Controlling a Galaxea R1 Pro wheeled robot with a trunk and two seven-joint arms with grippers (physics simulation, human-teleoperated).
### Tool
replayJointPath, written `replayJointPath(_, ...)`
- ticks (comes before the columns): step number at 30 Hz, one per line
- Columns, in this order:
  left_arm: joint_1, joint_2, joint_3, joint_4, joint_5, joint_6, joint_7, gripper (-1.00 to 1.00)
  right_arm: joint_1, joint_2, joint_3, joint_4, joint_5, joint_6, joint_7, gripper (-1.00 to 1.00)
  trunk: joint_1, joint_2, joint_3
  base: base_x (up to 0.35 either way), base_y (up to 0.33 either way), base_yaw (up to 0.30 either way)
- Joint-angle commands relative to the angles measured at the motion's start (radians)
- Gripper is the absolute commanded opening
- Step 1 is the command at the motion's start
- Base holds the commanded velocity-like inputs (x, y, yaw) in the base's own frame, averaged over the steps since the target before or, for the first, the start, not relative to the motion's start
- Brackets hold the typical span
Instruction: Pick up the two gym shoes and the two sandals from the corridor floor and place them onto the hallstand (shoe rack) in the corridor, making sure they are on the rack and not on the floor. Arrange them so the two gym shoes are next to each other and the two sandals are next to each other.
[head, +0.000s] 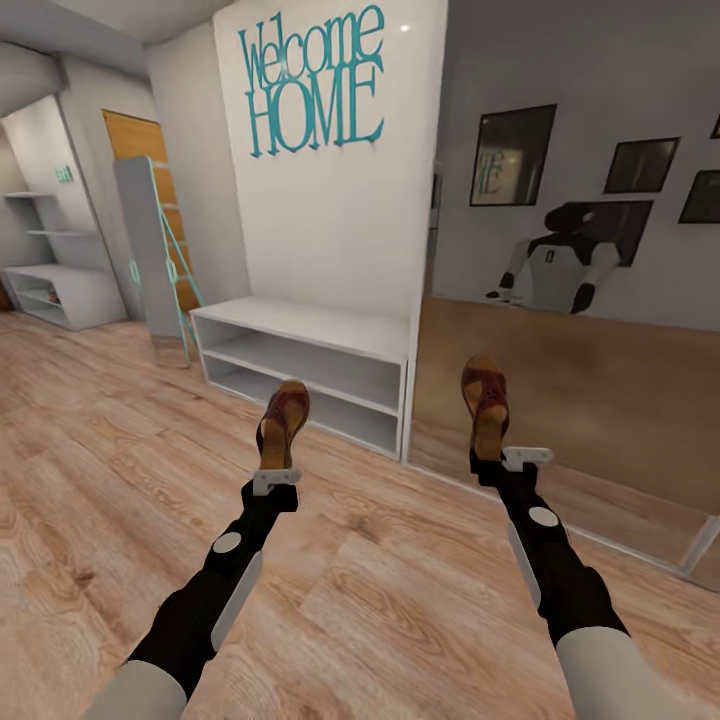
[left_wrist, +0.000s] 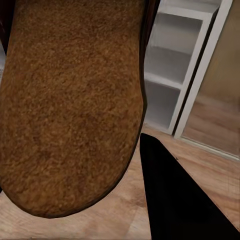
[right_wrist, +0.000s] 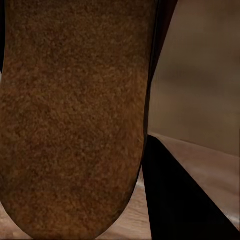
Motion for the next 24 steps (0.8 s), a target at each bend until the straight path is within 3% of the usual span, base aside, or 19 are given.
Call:
replayJointPath(1, -0.001, 0.0, -0.003, -0.001, 0.005, 0.005, 0.006, -1.0, 0.0, 0.0, -0.001, -0.002, 0.007, 0.007, -0.002, -1.0, 0.0, 0.0, -0.002, -0.001, 0.0, 0.29)
replayJointPath(10, -0.001, -0.006, -0.003, -0.001, 0.006, 0.005, 0.006, -1.0, 0.0, 0.0, 0.0, -0.002, 0.007, 0.007, -0.001, -1.0, 0.0, 0.0, -0.008, 0.028, 0.0, 0.29)
replayJointPath(24, -0.001, -0.009, -0.003, -0.001, 0.006, 0.005, 0.006, -1.0, 0.0, 0.0, 0.0, -0.002, 0.007, 0.007, -0.001, -1.0, 0.0, 0.0, -0.017, 0.304, 0.09, 0.29)
